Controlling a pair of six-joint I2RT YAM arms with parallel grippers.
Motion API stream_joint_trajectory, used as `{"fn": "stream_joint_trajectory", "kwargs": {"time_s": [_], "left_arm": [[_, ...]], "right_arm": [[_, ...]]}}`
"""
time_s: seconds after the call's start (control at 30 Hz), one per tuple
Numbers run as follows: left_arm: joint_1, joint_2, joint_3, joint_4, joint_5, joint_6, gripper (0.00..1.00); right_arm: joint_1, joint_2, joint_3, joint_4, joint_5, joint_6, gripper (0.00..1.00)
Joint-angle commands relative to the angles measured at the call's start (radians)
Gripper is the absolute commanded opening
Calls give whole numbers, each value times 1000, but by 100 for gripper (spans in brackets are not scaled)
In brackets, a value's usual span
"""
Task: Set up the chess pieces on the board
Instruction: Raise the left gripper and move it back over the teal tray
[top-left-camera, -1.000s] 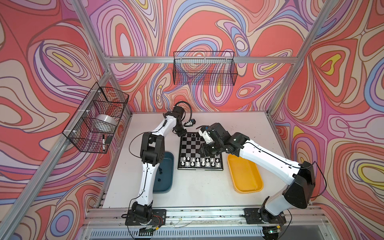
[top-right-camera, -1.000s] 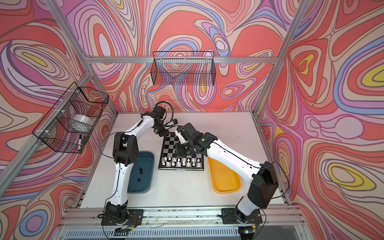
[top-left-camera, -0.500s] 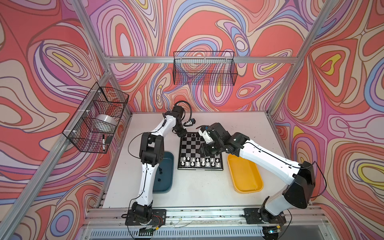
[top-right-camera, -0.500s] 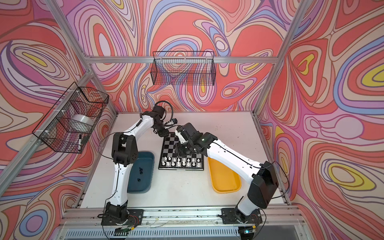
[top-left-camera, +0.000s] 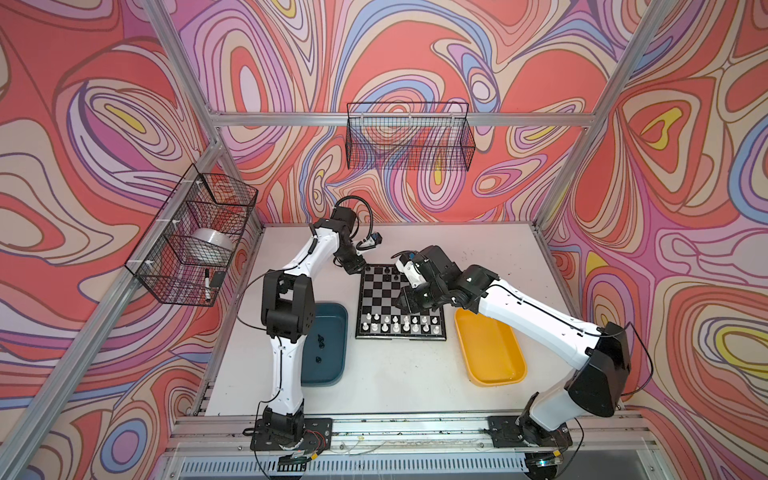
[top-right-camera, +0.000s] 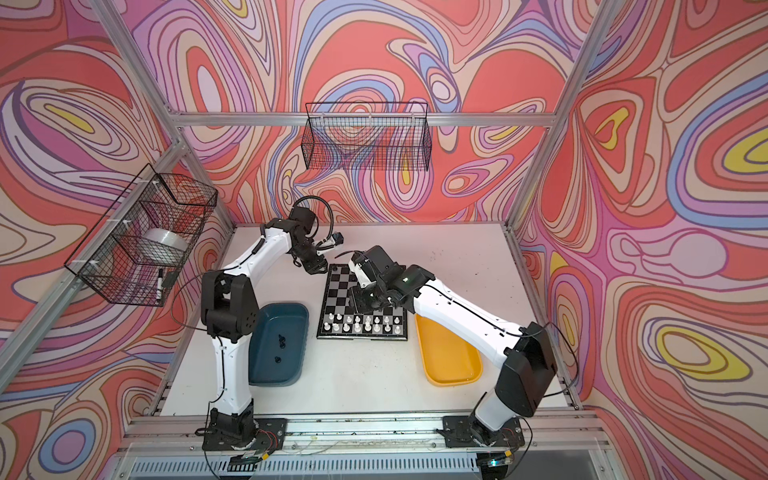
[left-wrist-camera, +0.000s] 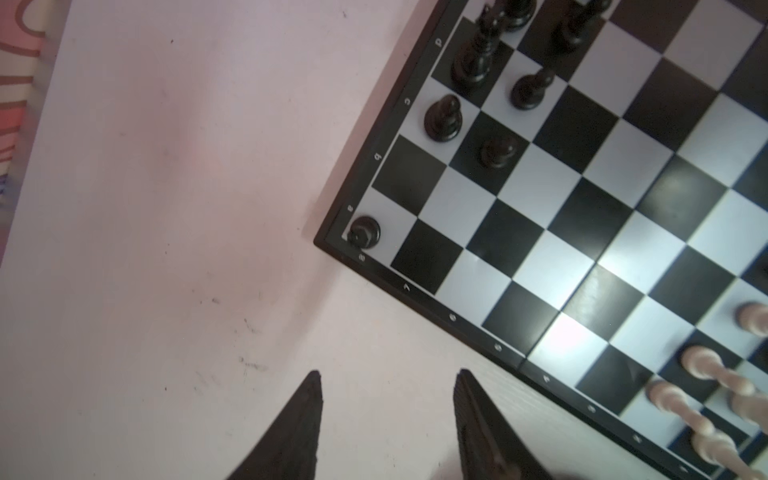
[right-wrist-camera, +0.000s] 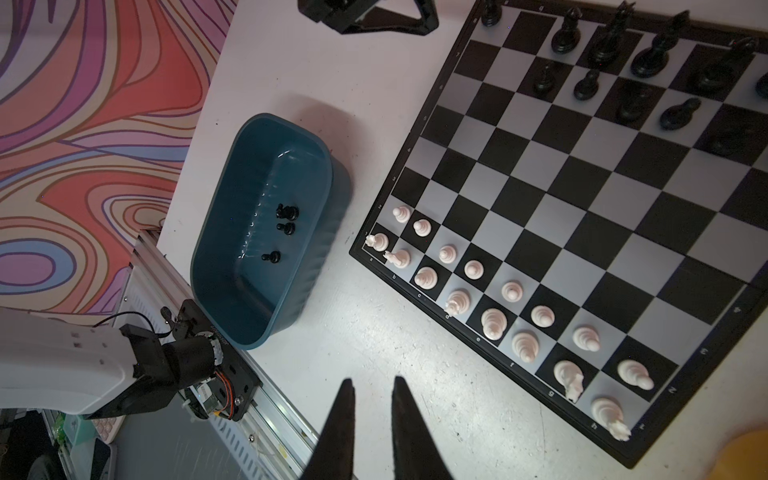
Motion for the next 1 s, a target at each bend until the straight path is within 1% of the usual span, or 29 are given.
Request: {"fn": "stream_joint_trajectory", "kwargs": {"time_s": [0.0,0.17,0.3,0.37,0.43,0.53,0.6,0.67,0.73,0.8,0.97], "left_arm": [[40,-126,-79,-66,39,-2,52],[110,-329,-258,-132,53,23,50],[167,-484,-411,-191,63,94,47],[190,-539,-479,-206,55,135,44],[209,-571,-527,-239,55,185,43],[222,-597,-581,-276,59,254,43],[225,-602,-620,-271,38,294,43],[225,-590,-642,-254,17,307,44],[227,-567,-642,-240,-1,252,45],[230,-552,-639,-227,-12,148,45],[228,-579,-646,-241,30,-68,46]], "right_arm": [[9,-8,20,18,-18,-25,17],[8,34,51,21,-39,-51,17],[10,81,89,23,-68,-68,17],[10,100,104,26,-76,-75,17],[9,118,119,22,-86,-79,17],[10,133,130,26,-90,-80,17],[11,134,124,40,-92,-72,17],[12,134,124,46,-95,-64,17],[17,134,130,40,-90,-58,17],[24,126,127,34,-72,-54,17],[28,98,84,64,-55,-31,17]]}}
